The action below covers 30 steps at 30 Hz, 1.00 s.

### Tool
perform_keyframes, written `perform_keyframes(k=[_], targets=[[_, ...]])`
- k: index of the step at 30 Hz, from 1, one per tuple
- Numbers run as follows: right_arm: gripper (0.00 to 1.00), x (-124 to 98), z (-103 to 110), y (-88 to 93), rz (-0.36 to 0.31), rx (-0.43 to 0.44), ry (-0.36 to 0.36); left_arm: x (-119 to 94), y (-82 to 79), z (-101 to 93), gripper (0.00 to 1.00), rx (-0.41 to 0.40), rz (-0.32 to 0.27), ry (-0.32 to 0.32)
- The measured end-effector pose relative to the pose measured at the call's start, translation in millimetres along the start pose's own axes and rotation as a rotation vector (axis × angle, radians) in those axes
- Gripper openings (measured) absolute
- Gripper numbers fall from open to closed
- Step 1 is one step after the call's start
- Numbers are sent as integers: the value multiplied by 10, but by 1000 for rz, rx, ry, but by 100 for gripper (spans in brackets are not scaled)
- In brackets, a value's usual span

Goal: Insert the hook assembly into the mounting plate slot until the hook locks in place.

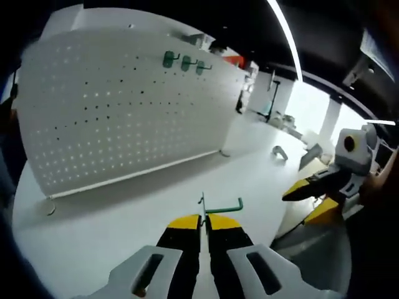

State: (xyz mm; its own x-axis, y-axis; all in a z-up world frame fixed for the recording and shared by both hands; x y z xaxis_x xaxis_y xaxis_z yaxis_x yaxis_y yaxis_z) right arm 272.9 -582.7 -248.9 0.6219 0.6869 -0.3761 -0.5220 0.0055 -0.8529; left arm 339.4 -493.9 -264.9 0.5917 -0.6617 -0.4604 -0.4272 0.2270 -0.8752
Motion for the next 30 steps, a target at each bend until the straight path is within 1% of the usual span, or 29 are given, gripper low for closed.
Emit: perform_keyframes(k=[3,5,7,10,11,12,13,15,16,18,20,22,24,25,26,28,30], targets=[[30,-9,50,-113,-37,9,-4,-56,-45,-98,3,-31,-29,19],[29,-8,79,-160,-51,19,-12,-103,-93,-156,3,-51,-54,24],[29,-11,120,-225,-74,43,-24,-143,-140,-188,3,-57,-78,21],[28,-11,159,-277,-90,62,-33,-199,-213,-272,3,-60,-115,24],[27,-12,167,-303,-103,73,-35,-215,-233,-303,3,-60,-126,26],[25,-14,185,-362,-130,113,-39,-223,-245,-322,3,-60,-133,28],[25,-11,188,-366,-129,104,-41,-239,-282,-359,3,-54,-150,29],[25,4,217,-417,-137,116,-48,-260,-344,-406,3,-39,-177,27],[25,12,241,-466,-155,131,-56,-266,-368,-425,3,-28,-186,28],[25,24,266,-512,-164,143,-64,-280,-422,-478,3,3,-199,32],[24,33,292,-577,-188,164,-76,-287,-455,-483,3,27,-210,31],[24,43,287,-631,-211,220,-81,-317,-508,-511,3,39,-230,28],[22,23,289,-729,-269,288,-97,-348,-561,-527,3,40,-250,29],[21,13,303,-753,-276,322,-113,-357,-576,-530,3,44,-257,29],[19,6,304,-775,-286,338,-119,-364,-589,-536,3,51,-260,28],[16,11,302,-790,-282,344,-126,-379,-607,-545,3,72,-267,21],[12,28,312,-802,-281,375,-139,-394,-632,-561,3,79,-275,18]])
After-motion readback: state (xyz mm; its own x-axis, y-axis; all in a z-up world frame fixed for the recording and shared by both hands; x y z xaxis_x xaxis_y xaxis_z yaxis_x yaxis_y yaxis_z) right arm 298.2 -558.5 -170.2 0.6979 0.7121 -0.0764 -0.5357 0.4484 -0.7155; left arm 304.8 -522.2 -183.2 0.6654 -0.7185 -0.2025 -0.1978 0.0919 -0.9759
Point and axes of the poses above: the point that each gripper's makers call its tool centre point, and the gripper's own axes: x roughly forward along the fingers, z roughly to its left, y roughly out of its underside, the point moved 1 cm from there along -x, roughly backward along the fingers, and after that the axes turned 6 degrees about x, right-handed, at the moved point
